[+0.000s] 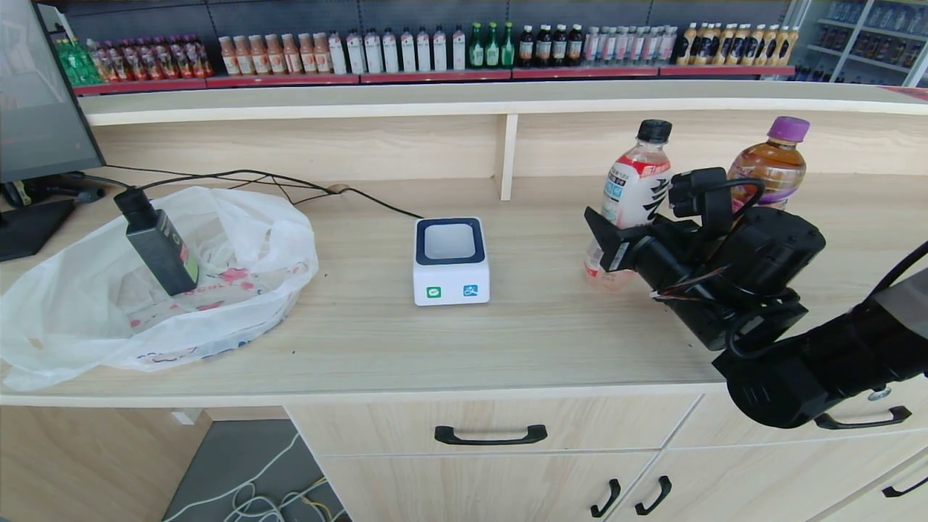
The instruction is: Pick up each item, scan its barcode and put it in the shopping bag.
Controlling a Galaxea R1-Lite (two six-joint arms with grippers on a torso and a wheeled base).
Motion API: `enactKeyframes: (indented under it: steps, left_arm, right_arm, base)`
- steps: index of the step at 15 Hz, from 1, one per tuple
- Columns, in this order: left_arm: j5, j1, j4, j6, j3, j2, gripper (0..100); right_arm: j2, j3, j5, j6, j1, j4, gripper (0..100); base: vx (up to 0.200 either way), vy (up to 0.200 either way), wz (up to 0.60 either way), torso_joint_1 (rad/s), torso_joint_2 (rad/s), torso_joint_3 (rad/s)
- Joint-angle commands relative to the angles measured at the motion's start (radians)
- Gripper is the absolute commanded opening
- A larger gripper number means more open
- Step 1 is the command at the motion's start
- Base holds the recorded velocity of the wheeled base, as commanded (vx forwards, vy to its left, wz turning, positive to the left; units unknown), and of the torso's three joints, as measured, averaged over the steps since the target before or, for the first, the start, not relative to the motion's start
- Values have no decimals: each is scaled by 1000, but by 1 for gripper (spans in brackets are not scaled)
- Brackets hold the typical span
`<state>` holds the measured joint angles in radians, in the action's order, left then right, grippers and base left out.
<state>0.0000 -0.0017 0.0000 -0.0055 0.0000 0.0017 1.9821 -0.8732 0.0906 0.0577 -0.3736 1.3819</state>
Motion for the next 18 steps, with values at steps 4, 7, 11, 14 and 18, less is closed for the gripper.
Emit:
enactKeyframes:
  steps: [4,7,11,14,18]
  left_arm:
    - [0,0,0,-1,0,0,100]
    - [0,0,0,-1,0,0,100]
    - [0,0,0,-1,0,0,100]
    - [0,0,0,-1,0,0,100]
    - [0,0,0,-1,0,0,100]
  right_arm:
    - [-22,6,0,1,-1,3,0]
    - [-48,19,1,2,-2,3,0]
    - [-103,63,8,5,-2,3,0]
    - [-160,132,6,5,-2,16,0]
    - [-241,227,6,5,-16,37,0]
  base:
    - [0,0,0,0,0,0]
    - [0,0,0,0,0,0]
    - [0,0,0,0,0,0]
    - [0,0,0,0,0,0]
    - [0,0,0,0,0,0]
